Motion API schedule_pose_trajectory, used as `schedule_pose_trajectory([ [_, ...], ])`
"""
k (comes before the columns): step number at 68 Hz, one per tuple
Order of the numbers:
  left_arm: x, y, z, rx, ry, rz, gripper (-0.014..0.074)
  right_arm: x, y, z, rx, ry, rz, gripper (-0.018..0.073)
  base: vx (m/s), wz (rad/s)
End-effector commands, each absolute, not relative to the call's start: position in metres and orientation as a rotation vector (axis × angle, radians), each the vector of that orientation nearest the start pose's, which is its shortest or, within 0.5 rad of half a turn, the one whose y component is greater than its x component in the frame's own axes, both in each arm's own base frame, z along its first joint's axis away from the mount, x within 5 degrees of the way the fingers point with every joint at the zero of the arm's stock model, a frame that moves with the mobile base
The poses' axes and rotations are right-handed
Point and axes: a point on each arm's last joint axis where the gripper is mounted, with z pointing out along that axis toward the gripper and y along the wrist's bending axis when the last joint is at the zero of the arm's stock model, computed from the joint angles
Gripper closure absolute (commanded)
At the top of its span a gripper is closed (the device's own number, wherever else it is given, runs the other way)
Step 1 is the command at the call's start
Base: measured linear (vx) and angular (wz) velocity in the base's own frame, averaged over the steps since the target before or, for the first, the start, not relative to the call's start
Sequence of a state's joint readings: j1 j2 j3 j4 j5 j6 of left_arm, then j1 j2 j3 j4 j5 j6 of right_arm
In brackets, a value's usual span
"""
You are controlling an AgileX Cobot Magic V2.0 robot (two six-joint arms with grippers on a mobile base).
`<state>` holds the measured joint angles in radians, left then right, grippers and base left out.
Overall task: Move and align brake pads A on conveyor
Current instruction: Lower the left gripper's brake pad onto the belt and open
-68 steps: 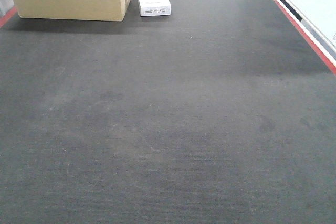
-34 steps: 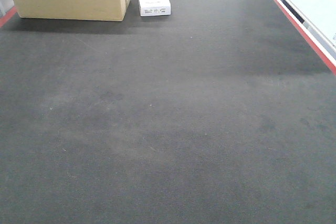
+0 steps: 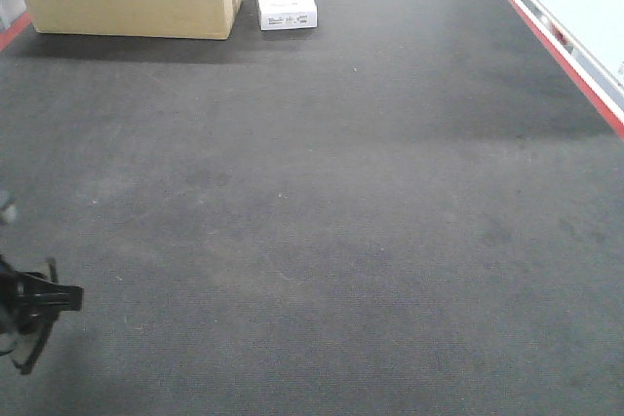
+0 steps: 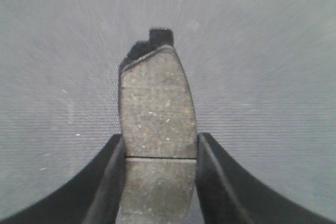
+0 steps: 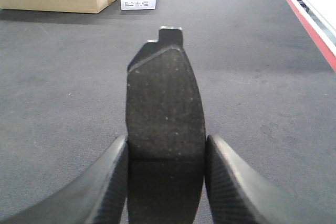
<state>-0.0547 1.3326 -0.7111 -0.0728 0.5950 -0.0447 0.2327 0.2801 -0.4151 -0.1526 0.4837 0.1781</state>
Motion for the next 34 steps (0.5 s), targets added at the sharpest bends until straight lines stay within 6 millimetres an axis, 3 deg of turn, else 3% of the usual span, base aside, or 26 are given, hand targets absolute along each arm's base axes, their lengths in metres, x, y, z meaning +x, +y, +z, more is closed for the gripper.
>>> schedule_pose_trajectory([
  [1,0.258,-0.019,0.216,-0.070,2.654,-0.114,0.0533,0.068,0.010,0.311,-0.135,1.697,0.136,0.0564,0.00,0.00],
  [17,0.289,-0.021,0.189,-0.065,2.762,-0.104,0.0438,0.068,0.010,0.311,-0.135,1.697,0.136,0.0564,0.00,0.00],
  [34,0.297,-0.021,0.177,-0.065,2.799,-0.100,0.0218,0.068,0.010,0.311,-0.135,1.697,0.136,0.0564,0.00,0.00],
])
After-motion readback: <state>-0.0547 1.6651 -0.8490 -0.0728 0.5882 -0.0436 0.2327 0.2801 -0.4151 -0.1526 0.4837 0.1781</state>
